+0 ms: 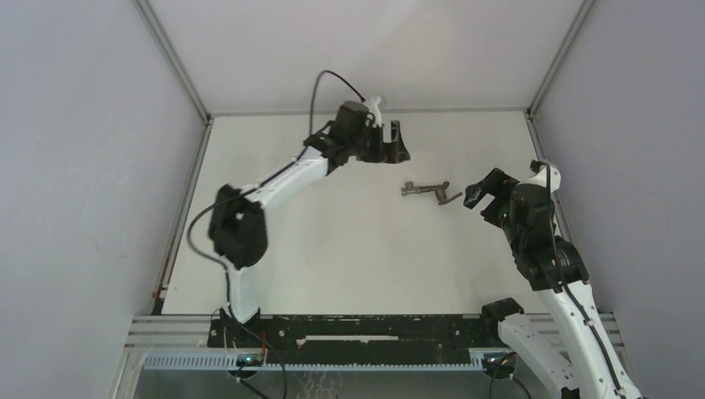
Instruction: Install the water faucets
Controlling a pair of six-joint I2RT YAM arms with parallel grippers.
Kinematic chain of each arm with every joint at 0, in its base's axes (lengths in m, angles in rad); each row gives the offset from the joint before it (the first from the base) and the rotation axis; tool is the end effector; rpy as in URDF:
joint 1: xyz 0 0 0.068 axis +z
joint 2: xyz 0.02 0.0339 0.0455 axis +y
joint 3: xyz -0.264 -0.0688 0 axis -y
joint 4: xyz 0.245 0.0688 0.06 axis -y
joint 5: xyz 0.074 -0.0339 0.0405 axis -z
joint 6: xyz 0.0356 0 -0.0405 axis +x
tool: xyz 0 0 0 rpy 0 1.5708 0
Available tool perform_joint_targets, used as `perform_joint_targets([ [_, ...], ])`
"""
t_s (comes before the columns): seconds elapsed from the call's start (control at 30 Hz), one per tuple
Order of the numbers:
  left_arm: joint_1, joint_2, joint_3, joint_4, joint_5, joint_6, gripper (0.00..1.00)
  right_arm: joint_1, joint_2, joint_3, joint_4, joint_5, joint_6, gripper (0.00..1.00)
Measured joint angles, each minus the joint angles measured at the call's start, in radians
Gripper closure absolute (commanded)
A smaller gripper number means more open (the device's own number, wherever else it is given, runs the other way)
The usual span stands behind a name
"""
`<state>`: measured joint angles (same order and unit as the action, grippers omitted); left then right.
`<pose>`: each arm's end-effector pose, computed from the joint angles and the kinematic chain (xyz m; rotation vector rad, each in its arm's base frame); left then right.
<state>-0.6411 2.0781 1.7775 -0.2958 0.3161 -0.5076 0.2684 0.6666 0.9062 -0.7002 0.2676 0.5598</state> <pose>0.3855 -0.3015 0.2684 0.3475 2.2839 -0.9706 0.1310 0.0263 0.3450 0.4592 1.9703 0.2546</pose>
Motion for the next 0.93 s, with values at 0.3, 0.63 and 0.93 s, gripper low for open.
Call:
perform_joint_targets([
  [0.3, 0.015, -0.624, -0.292, -0.083, -0.381, 0.116, 0.00, -0.001, 0.024, 0.000, -0.013, 0.055, 0.000, 0.00],
  [0.63, 0.028, -0.945, -0.619, -0.293, -0.771, 0.115, 0.00, -0.004, 0.062, 0.000, 0.068, 0.097, 0.001, 0.00],
  [0.93, 0.028, -1.102, -0.803, -0.368, -0.918, 0.079, 0.01, -0.005, 0.100, 0.000, 0.116, 0.097, 0.004, 0.00],
])
